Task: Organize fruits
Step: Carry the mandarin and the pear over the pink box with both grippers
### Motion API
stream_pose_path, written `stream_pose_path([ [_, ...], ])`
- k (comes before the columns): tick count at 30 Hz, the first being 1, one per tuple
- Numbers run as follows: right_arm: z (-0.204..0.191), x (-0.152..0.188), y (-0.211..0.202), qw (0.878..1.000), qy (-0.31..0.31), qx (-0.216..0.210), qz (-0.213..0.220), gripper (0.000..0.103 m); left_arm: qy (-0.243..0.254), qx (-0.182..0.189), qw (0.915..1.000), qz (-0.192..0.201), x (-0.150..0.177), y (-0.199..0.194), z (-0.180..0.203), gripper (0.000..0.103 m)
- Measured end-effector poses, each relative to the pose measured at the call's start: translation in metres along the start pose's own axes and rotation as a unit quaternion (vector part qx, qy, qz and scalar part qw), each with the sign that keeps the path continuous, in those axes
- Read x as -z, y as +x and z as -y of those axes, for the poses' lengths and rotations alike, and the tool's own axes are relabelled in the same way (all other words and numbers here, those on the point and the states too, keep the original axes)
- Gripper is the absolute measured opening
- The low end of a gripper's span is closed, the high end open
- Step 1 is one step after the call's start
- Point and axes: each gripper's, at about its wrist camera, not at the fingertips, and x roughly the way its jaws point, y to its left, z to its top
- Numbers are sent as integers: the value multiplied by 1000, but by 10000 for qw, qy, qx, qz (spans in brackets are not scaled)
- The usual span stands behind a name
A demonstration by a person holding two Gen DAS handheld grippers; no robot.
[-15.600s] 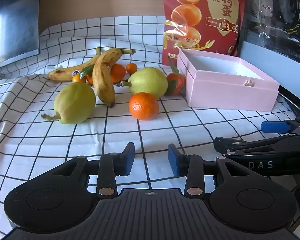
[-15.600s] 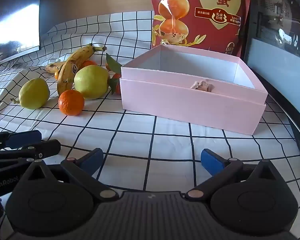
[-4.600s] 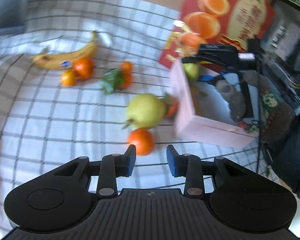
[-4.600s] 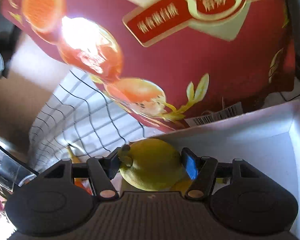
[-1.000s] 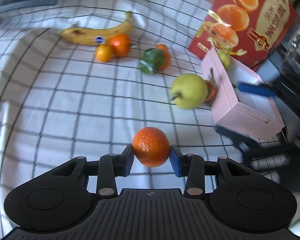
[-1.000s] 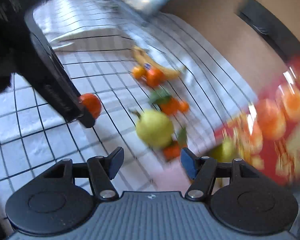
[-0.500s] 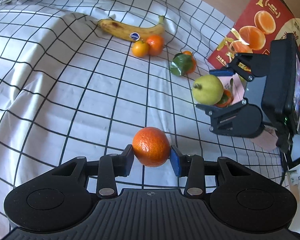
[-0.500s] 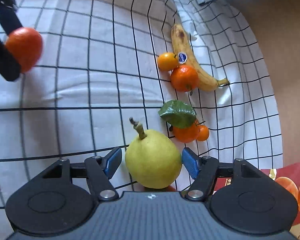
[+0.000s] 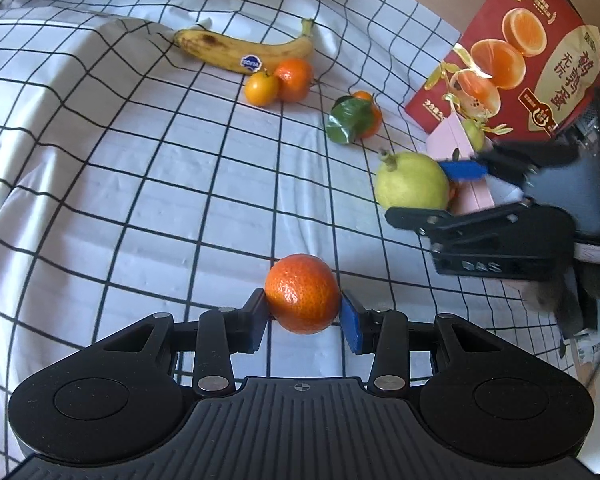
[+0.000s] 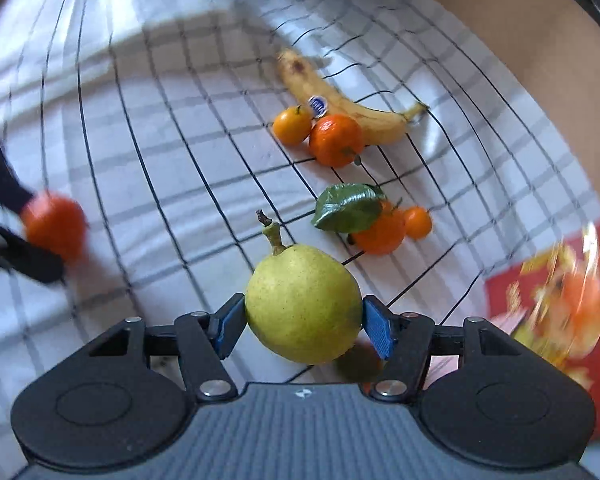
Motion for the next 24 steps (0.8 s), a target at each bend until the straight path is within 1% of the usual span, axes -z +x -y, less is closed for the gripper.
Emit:
stream_pose_path([
  [2, 4, 9, -11, 9978, 597, -224, 205, 63, 32, 12, 10000, -21, -1, 2, 3, 44],
  [5, 6, 29, -26, 9873, 1420, -477, 537, 63, 101, 35, 9999, -64, -4, 6, 8, 44],
  [9, -1, 57, -37, 9758, 2026, -368, 741, 63, 270, 70, 9995, -164, -6, 13, 19, 44],
  [12, -2, 77, -43, 9670, 2382, -303, 847, 63, 447, 78, 9986, -261, -6, 17, 29, 44],
  [17, -9, 112, -54, 9553, 2753, -139, 1069, 63, 734, 91, 9963, -448, -6, 27, 48, 44],
  [24, -17, 139, -66, 9407, 3192, -154, 1142, 63, 1063, 315, 9914, -692, -1, 40, 76, 44],
])
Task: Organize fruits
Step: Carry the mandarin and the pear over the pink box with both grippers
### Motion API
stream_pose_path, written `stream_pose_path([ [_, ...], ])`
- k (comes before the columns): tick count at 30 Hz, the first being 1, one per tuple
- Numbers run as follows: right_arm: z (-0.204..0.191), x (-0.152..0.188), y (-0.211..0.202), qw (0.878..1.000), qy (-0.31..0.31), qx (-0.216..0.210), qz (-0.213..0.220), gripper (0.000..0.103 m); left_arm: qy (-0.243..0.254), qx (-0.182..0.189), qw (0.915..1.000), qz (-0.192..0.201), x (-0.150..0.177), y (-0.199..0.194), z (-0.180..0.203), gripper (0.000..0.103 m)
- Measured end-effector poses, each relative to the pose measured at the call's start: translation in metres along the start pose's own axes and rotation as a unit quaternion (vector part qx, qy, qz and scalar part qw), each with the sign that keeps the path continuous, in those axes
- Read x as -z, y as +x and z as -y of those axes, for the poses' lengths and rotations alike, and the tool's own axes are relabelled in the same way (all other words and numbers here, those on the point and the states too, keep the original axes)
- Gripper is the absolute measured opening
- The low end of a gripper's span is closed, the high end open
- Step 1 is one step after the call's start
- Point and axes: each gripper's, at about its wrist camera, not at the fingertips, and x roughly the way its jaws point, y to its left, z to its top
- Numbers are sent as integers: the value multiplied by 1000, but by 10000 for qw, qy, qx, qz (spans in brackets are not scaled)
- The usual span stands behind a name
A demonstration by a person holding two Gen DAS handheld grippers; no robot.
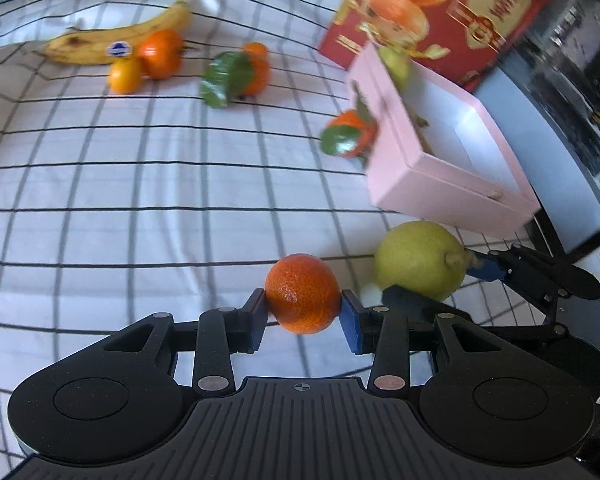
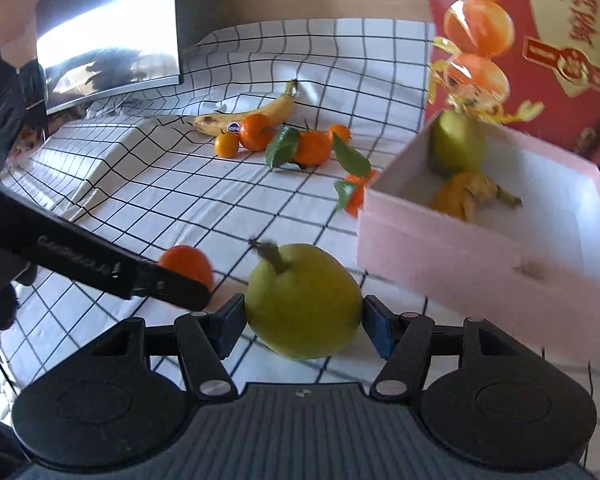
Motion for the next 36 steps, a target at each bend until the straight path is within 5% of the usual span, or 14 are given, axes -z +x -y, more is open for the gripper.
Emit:
stream_pose_path([
  [27, -8, -9, 4, 9980, -532, 324, -54, 67, -309, 68, 9994, 129, 8, -5, -5, 44],
  [36, -9, -11, 10, 9975, -552, 410, -148, 63, -40, 41, 10000, -20, 16, -10, 2, 44],
])
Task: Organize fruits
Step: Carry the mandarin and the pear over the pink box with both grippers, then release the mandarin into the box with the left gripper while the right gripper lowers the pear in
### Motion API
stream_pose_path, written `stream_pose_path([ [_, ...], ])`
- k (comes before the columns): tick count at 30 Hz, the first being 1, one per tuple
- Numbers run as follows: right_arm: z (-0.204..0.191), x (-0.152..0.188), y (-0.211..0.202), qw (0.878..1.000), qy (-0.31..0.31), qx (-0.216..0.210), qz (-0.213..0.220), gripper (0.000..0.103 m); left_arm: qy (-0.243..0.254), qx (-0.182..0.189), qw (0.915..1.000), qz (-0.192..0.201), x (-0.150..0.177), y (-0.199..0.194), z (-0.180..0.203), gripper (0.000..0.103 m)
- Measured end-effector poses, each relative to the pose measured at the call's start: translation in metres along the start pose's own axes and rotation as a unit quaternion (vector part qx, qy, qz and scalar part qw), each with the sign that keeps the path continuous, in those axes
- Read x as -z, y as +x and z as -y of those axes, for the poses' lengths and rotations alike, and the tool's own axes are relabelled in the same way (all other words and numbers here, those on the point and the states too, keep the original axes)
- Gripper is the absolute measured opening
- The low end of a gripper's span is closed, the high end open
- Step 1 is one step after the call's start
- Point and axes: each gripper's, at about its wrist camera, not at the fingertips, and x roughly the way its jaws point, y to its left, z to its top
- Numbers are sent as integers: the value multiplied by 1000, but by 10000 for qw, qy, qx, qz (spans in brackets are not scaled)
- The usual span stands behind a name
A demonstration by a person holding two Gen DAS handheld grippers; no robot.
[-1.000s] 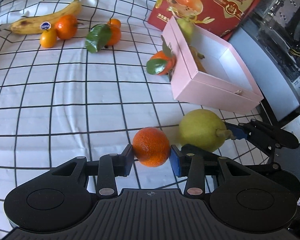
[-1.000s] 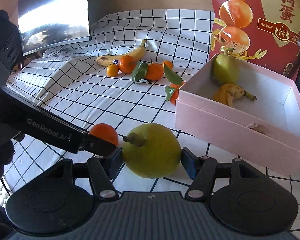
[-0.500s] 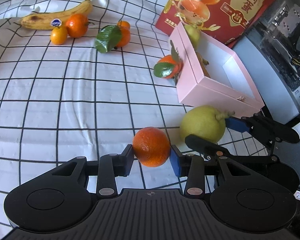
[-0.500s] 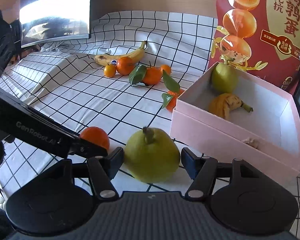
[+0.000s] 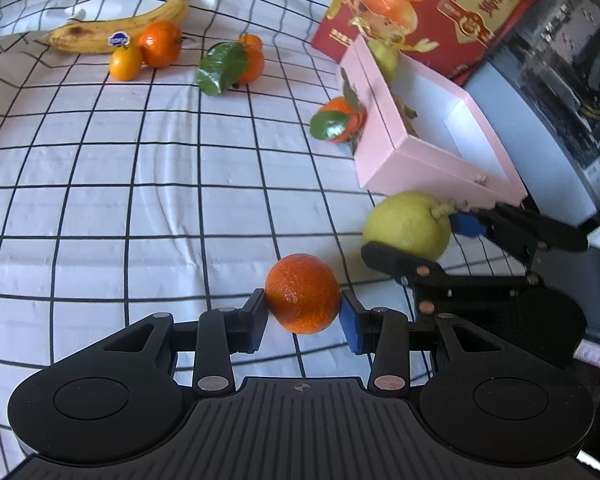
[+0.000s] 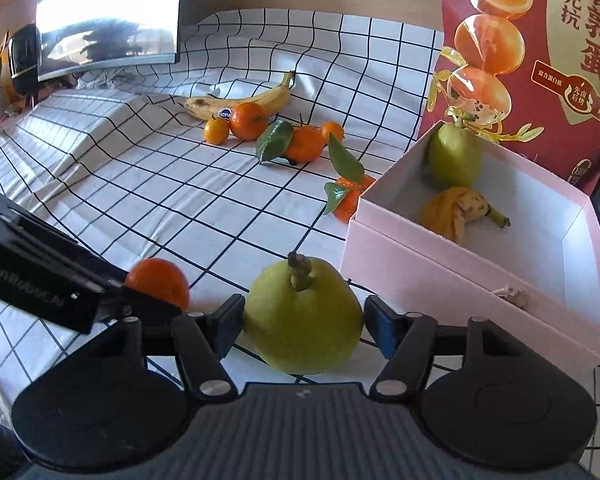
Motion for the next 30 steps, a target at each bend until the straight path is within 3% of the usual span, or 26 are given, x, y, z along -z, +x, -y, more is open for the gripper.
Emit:
stream_pose_path([
  [6, 6, -3, -15, 9995, 277, -31, -126, 63, 309, 217, 9993, 3, -2, -13, 15, 44],
  [10, 20, -16, -63, 9986, 429, 19, 319, 62, 759, 627, 9945, 349, -34, -30, 40, 44],
  [14, 47, -41, -117, 9930, 477, 526, 946, 62, 1274, 944, 9847, 728, -83, -39, 76, 44],
  [17, 71, -52, -146, 9852, 610, 992, 1259, 62, 1473, 1014, 9820, 612, -118, -22, 107, 44],
  [19, 84, -51, -157, 9803, 702, 1241, 1368, 62, 1550, 946, 9827, 364, -136, -1, 122, 44],
  [25, 113, -26, -165, 9752, 1112, 1492, 1194, 62, 1810, 25, 9825, -431, -153, 56, 137, 44],
  [30, 125, -8, -149, 9765, 1362, 1344, 990, 62, 1748, -46, 9839, -375, -154, 55, 133, 43],
])
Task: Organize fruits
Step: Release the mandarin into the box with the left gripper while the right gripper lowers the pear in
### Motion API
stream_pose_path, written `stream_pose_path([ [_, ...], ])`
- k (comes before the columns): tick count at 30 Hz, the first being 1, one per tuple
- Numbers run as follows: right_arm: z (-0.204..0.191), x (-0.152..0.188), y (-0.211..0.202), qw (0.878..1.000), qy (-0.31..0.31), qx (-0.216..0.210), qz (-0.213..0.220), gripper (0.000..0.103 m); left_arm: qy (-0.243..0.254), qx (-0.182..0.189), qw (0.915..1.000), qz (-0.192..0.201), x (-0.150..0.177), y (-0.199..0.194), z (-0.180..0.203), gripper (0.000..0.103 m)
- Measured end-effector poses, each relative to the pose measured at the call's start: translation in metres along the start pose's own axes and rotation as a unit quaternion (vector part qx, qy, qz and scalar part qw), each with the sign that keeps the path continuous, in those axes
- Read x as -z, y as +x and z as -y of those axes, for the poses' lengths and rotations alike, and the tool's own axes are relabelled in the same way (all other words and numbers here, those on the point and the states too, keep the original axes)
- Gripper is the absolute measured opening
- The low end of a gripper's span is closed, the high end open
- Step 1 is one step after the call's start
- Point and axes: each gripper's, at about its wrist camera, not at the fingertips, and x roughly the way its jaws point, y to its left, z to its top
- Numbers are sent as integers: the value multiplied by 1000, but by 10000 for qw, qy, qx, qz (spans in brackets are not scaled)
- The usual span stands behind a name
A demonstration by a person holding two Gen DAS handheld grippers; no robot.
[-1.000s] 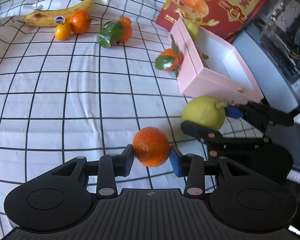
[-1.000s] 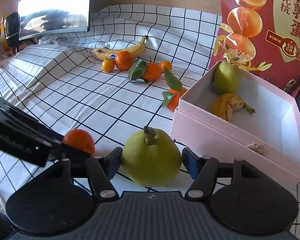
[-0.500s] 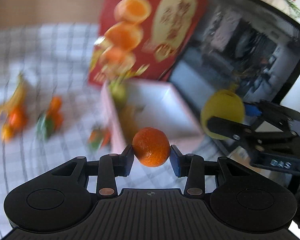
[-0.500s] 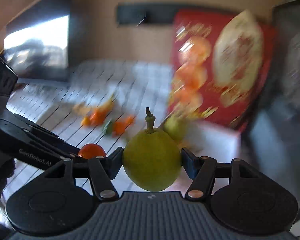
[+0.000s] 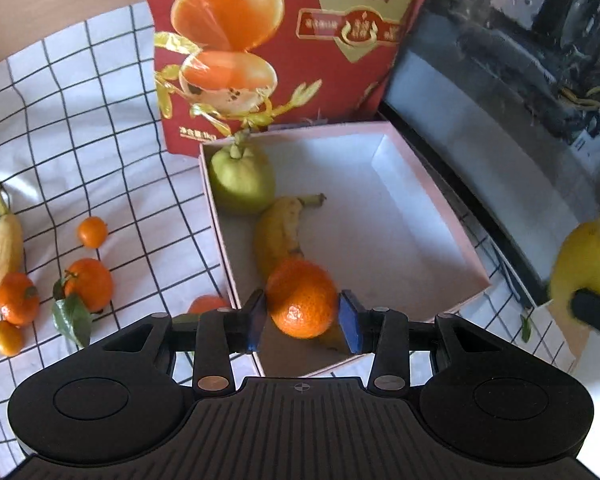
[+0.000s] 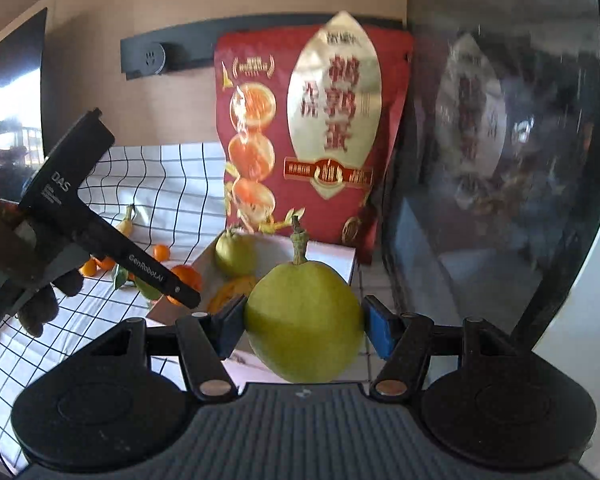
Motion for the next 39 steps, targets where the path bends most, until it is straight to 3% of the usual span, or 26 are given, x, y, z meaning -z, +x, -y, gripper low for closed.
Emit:
stream_pose_path([
  [5, 4, -1, 25, 9988, 290, -332, -231, 62, -449, 246, 9975, 480, 4, -21, -15, 43],
  [9, 7, -12, 56, 9958, 452, -680, -413, 62, -942, 253, 9917, 837, 31, -44, -36, 43],
  [14, 6, -16, 116, 9884, 705, -1122, -740, 62, -1572, 215, 9833, 889, 77, -58, -60, 43],
  [20, -4, -2, 171, 9819, 589, -1298, -1248, 62, -1930, 1, 9778, 815, 120, -65, -74, 43],
  [27, -7, 4, 183, 9746, -15, -1793, -1345, 63, -2273, -43, 9714, 686, 144, -60, -82, 43],
  [31, -10, 1, 183, 9723, -191, -1825, -1448, 63, -2267, 29, 9714, 703, 147, -59, -76, 43],
  [39, 1, 9, 178, 9682, -23, -1853, -1681, 63, -2289, 62, 9708, 714, 151, -60, -72, 43],
])
